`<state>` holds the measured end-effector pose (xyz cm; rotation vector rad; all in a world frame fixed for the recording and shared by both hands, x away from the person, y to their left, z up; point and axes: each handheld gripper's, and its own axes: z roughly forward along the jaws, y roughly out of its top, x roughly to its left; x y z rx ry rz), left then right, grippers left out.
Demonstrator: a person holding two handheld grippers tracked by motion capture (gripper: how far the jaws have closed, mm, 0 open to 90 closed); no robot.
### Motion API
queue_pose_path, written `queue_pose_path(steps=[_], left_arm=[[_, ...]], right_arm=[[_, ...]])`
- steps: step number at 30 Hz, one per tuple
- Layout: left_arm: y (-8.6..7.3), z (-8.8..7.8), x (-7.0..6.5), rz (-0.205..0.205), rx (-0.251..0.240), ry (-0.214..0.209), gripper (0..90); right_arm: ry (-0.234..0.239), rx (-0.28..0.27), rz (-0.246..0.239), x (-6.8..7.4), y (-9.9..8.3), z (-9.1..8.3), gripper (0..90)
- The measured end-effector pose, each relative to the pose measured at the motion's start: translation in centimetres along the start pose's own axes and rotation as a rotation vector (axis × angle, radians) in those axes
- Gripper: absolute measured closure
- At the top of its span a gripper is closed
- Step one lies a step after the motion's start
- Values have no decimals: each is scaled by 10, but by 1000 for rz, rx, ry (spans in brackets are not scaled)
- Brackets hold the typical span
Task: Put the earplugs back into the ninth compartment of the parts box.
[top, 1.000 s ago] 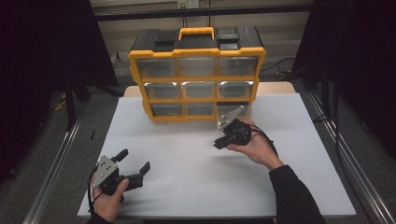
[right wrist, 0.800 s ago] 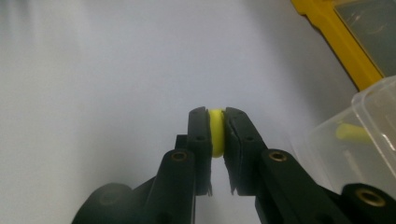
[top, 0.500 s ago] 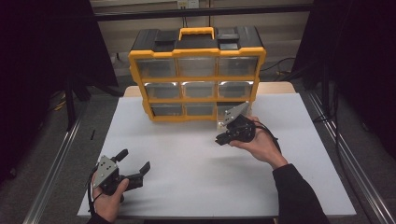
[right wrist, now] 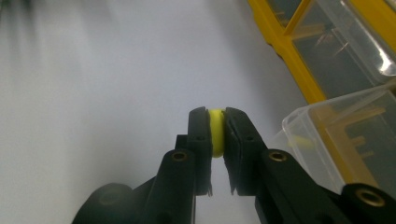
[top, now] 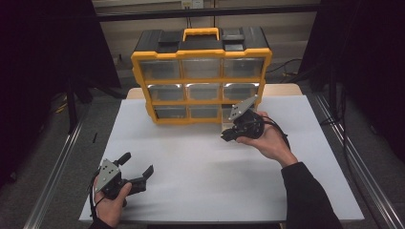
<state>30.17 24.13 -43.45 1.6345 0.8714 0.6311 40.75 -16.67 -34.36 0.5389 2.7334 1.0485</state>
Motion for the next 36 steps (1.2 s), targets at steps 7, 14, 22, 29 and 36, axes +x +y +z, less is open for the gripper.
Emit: queue_pose_path(steps=[7,14,22,29,36], left_arm=[[0,0,0,1,-1,-1,51],[0,0,0,1,0,-2,51],[0,0,0,1,-2,-4,51],[0,0,0,4,0,-1,51],[0,1,0,6,0,-4,51]], right_arm=[[-18,-6,-4,-4,7,-9,810],[-32,-5,-5,-8,12,-17,811],[-50,0,-9,-13,21,-27,810],[-77,1,11,-23,23,-37,810],[-98,16,36,-33,21,-42,809]])
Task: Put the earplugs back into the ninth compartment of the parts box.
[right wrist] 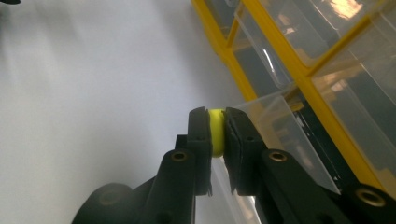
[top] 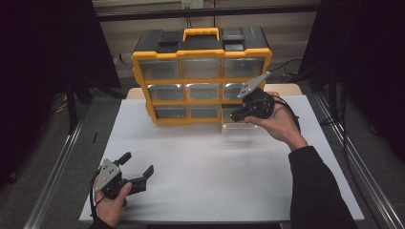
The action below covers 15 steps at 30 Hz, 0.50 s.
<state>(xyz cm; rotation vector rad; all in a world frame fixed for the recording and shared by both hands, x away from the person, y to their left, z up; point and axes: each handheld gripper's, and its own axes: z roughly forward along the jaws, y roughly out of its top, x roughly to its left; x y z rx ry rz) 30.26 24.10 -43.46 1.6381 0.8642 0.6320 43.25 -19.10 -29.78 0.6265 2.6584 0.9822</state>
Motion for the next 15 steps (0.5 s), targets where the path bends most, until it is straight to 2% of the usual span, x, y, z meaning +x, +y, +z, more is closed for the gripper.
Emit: queue_pose_path(steps=[7,15], left_arm=[[0,0,0,2,0,-1,51],[0,0,0,-1,0,0,51]], right_arm=[[-20,49,24,-12,1,4,808],[-42,76,70,-28,-2,13,808]])
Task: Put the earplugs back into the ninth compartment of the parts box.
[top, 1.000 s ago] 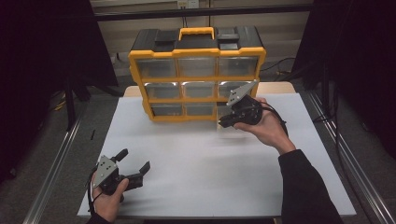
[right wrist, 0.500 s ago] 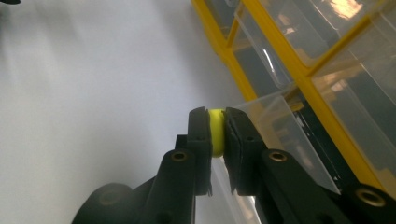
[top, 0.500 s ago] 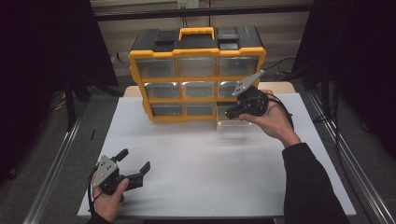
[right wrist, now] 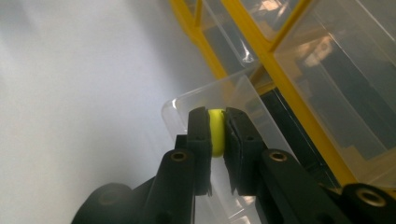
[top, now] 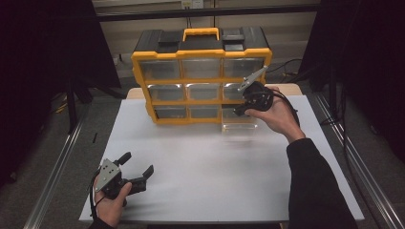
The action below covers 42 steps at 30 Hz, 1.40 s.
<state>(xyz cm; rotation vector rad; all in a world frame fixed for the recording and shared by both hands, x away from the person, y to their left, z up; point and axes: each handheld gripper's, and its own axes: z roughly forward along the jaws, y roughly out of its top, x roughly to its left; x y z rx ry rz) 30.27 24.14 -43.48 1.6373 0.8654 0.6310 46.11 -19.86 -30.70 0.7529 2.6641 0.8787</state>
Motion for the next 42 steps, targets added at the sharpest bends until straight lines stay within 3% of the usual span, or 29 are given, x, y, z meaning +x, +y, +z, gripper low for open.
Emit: queue_pose_path(steps=[6,21,26,28,32,36,42], left_arm=[[0,1,-2,-3,-3,-5,52],[0,1,-1,0,1,-4,52],[0,0,-1,2,2,-3,51],[0,1,-1,-4,2,-5,52],[0,1,-1,1,3,-5,51],[0,1,-1,2,4,-4,52],[0,1,0,7,11,-5,52]], right_arm=[[-8,-3,29,-7,1,7,806],[-38,91,71,-18,-5,20,802],[-17,103,59,-20,-8,24,798],[-8,130,74,-19,-9,26,799],[-7,121,73,-20,-11,29,795],[-13,138,80,-18,-12,33,777],[-32,125,92,-20,-14,33,678]])
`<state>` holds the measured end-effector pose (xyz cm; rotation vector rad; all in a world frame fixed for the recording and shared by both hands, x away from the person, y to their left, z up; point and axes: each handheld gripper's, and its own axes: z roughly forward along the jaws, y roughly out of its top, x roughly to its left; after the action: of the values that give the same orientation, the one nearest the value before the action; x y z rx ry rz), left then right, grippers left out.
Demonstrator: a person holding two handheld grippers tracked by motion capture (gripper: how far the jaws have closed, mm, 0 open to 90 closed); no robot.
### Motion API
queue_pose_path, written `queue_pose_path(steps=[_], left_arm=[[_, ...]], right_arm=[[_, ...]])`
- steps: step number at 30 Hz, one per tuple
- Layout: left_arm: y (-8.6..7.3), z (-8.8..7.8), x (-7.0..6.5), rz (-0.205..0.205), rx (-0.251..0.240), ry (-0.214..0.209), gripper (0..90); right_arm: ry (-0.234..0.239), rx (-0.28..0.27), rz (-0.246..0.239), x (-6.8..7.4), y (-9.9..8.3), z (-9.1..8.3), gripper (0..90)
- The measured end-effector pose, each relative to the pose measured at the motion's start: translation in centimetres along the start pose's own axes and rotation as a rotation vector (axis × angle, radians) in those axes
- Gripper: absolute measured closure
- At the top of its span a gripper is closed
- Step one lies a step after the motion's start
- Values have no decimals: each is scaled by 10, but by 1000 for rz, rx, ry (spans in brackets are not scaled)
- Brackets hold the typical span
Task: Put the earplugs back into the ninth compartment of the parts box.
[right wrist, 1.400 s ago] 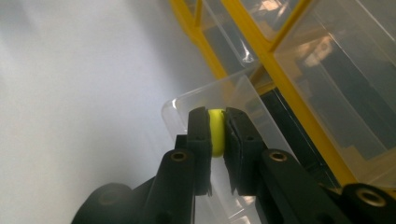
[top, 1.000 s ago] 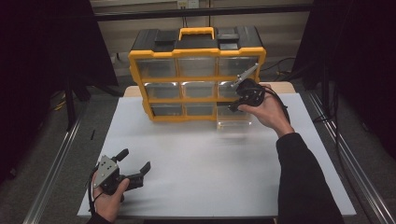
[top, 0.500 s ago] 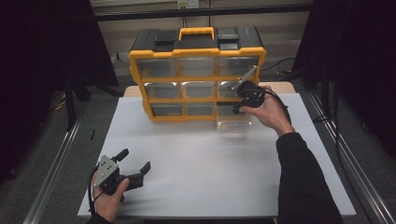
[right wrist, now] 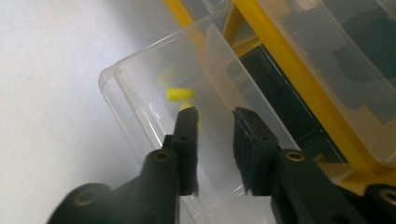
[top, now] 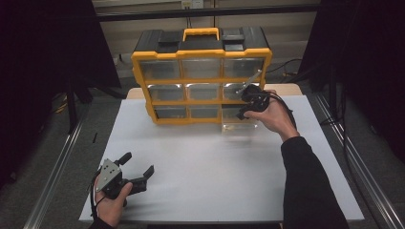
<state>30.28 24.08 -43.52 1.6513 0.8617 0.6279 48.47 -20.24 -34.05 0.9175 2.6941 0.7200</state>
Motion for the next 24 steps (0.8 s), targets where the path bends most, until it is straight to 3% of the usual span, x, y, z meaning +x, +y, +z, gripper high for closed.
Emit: queue_pose_path(steps=[2,7,12,17,24], left_arm=[[0,0,0,-2,-4,2,51],[0,0,-1,-4,-4,2,52],[0,0,-1,-2,-4,0,52],[0,0,-1,-4,-5,1,52],[0,0,-1,-4,-4,2,52]], right_arm=[[-13,-11,9,0,-1,-1,612],[-31,-50,21,1,-4,-4,341],[-22,-72,61,1,-6,-6,170],[-43,-111,56,5,-9,-8,113],[-66,-168,100,7,-22,-12,52]])
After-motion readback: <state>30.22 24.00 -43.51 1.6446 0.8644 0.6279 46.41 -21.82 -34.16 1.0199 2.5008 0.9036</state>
